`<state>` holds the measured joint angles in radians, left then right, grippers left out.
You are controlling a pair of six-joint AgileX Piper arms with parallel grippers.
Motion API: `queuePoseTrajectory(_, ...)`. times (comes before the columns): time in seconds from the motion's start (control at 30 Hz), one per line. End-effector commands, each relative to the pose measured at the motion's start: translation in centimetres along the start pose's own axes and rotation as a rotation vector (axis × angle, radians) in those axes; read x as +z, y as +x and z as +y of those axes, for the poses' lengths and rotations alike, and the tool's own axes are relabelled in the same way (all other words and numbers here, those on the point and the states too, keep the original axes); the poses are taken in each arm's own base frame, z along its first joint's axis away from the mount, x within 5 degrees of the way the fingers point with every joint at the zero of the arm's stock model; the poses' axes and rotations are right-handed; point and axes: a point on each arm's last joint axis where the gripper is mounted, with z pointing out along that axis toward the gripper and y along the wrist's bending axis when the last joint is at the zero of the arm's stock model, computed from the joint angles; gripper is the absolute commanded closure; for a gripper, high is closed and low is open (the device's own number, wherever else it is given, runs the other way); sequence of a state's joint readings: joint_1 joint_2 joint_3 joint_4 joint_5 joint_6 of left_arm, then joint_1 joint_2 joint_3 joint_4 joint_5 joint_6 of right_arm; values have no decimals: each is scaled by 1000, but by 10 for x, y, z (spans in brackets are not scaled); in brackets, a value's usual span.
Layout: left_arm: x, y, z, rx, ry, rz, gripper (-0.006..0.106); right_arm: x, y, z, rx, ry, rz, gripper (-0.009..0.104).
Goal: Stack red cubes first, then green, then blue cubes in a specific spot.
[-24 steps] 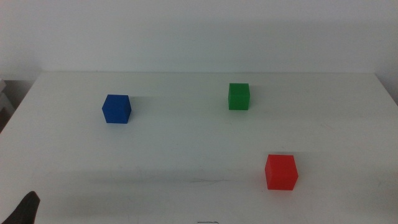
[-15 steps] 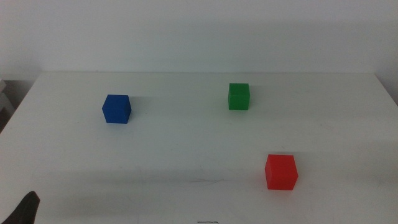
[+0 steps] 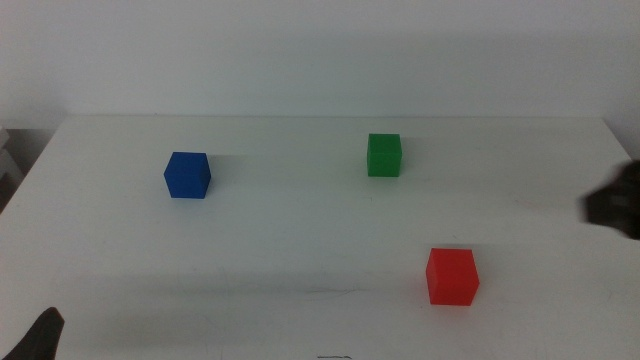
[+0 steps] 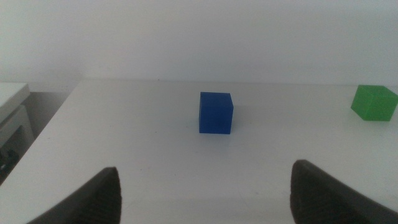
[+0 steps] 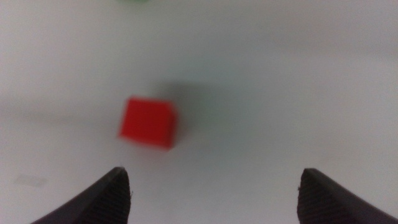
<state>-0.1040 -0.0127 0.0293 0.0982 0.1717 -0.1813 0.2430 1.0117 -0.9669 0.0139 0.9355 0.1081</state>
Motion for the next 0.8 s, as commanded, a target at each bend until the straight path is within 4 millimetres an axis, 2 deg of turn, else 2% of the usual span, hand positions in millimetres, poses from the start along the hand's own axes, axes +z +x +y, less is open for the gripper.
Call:
queuePoseTrajectory(0.0,-2,-8,-1,-7,14,-94,8,2,-23,21,-39,-49,29,1)
queuePoseTrajectory(0.13,-2,-8,-1,-7,14,-94,8,28,-43,49,-54,-83,120,1)
queuePoseTrajectory(0.27,-2,-8,-1,-7,14,-94,8,66,-50,66,74,-58,237,1)
queuePoseTrajectory(0.4,-2,-8,-1,-7,14,-94,8,105,-48,70,175,9,312,1)
queuePoseTrajectory(0.5,-2,-8,-1,-7,14,-94,8,128,-47,71,165,26,326,1)
queuePoseTrajectory(0.77,-2,-8,-1,-7,14,-94,8,169,-43,75,156,36,347,1)
